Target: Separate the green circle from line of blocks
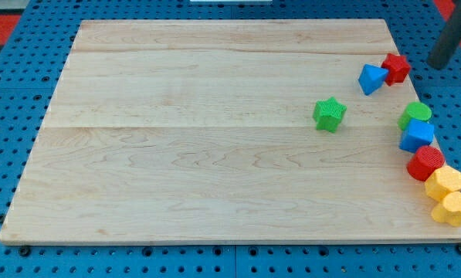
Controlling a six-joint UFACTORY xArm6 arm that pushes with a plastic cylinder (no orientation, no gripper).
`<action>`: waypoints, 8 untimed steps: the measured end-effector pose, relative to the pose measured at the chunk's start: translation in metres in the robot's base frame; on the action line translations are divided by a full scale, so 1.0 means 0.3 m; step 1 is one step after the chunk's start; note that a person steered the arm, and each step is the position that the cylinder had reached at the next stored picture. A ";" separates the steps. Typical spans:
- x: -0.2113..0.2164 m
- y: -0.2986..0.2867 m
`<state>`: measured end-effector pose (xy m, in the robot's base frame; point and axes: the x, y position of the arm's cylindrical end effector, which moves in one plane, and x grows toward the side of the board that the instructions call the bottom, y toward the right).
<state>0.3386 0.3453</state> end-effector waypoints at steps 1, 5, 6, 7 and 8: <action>0.020 0.000; 0.470 0.001; 0.401 -0.127; 0.356 -0.264; 0.356 -0.269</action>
<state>0.4455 0.2644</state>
